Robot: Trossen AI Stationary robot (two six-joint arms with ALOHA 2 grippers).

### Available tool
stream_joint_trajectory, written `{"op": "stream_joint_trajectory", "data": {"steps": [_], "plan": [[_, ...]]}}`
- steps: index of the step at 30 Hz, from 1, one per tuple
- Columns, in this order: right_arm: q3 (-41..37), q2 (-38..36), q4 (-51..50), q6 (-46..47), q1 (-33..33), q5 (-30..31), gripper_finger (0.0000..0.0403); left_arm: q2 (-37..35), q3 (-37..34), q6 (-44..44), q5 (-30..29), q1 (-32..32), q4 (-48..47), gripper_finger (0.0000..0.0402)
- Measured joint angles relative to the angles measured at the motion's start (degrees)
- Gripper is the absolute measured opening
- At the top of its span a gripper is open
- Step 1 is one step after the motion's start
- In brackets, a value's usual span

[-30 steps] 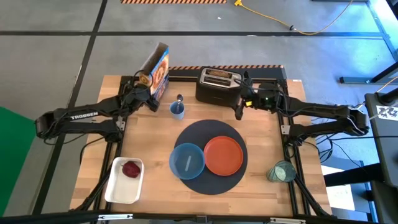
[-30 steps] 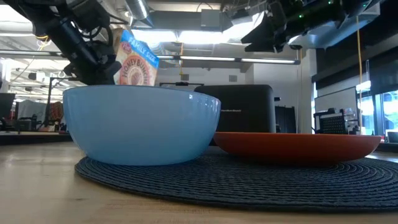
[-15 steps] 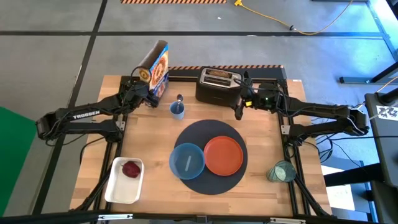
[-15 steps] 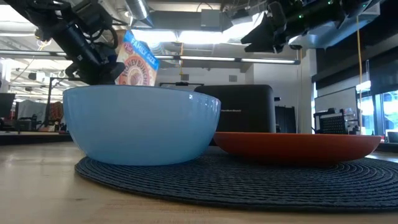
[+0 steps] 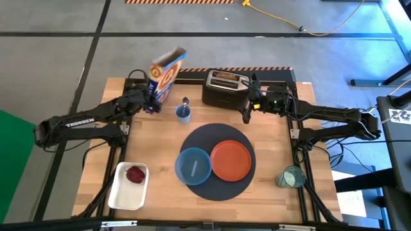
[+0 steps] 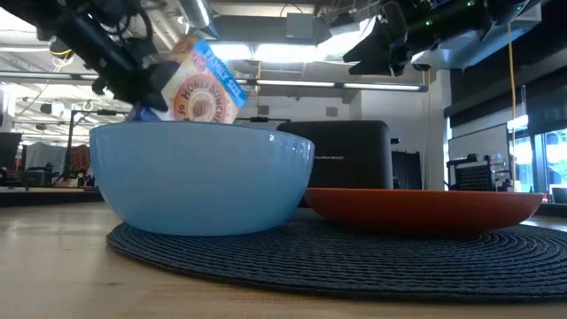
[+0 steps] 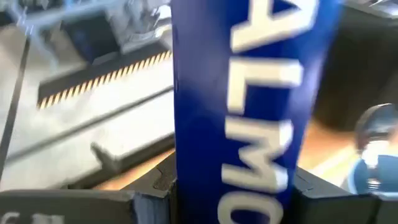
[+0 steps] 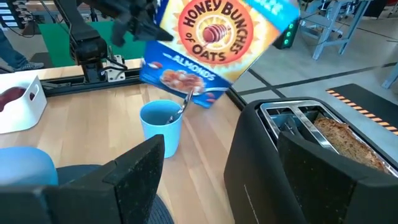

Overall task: Arrange a breakfast setting
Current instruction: Pour the cereal from the cereal box into the blue bowl

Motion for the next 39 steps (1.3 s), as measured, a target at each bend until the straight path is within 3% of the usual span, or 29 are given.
{"op": "stream_joint_trajectory", "data": {"steps": [4,9,15,26,33,39], "plan": [[0.0,0.0,1.5,0.0,0.0,0.0,0.0303,-4.8,0.9,6.9,1.4,-3.1,-0.3,0.0143],[0.0,0.0,3.0,0.0,0.0,0.0,0.0303,-8.0,1.5,9.2,-1.9,-4.8,-0.5,0.0143],[0.0,0.0,5.2,-0.1,0.0,-3.0,0.0303,-8.9,1.5,11.7,-1.4,-6.2,0.7,0.0143],[3.1,0.0,5.0,-4.6,0.0,-10.8,0.0303,-8.7,8.9,22.7,7.4,-12.5,1.0,0.0143],[12.2,1.3,-0.4,-8.3,0.0,-11.6,0.0303,-8.2,12.9,28.5,9.7,-16.0,1.0,0.0143],[24.3,7.5,-10.2,-13.4,0.1,-9.2,0.0303,-5.5,15.2,28.9,12.6,-17.7,1.1,0.0143]]}}
